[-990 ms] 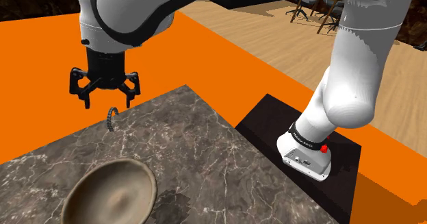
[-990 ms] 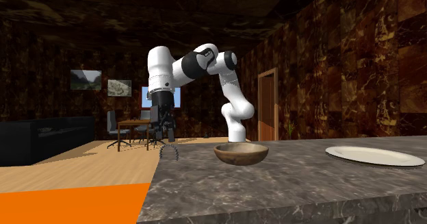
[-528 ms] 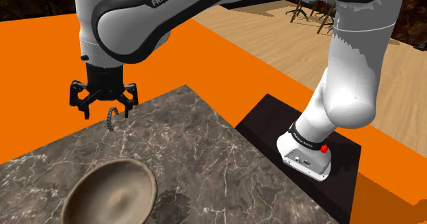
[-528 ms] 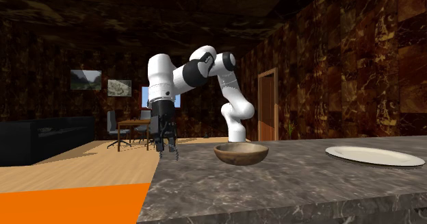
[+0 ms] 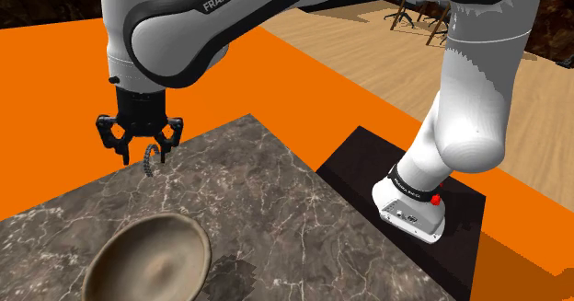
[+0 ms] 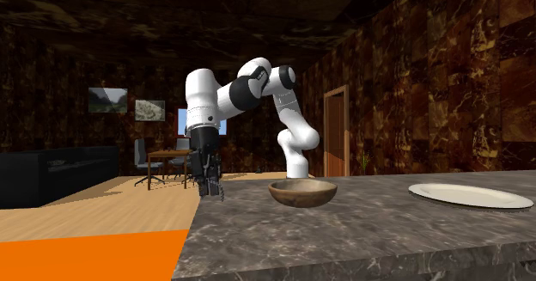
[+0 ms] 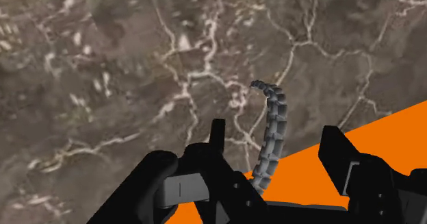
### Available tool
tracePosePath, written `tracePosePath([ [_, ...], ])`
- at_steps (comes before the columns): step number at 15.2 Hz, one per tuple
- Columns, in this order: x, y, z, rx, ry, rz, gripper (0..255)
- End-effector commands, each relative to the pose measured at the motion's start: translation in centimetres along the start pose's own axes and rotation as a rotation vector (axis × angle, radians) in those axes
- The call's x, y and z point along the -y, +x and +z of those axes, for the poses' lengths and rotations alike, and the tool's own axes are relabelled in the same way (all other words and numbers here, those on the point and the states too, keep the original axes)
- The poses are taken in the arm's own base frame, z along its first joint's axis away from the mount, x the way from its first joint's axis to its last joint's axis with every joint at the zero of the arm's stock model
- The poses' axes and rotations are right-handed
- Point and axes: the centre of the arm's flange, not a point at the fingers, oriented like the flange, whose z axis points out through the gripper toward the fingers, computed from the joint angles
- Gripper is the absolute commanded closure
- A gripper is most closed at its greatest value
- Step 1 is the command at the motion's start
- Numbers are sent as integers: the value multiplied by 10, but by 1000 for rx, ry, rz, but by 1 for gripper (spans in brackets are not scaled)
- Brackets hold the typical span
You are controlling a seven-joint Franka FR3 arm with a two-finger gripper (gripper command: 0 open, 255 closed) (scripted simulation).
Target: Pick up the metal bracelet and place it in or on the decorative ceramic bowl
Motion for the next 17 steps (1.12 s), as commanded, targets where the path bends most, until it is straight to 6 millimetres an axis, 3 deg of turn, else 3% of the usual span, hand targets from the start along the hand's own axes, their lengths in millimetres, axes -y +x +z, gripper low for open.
tracePosePath([
  [1, 0, 0, 0, 0, 0, 0, 255],
  [9, 0, 0, 0, 0, 0, 0, 255],
  [17, 10, -8, -40, 0, 0, 0, 255],
])
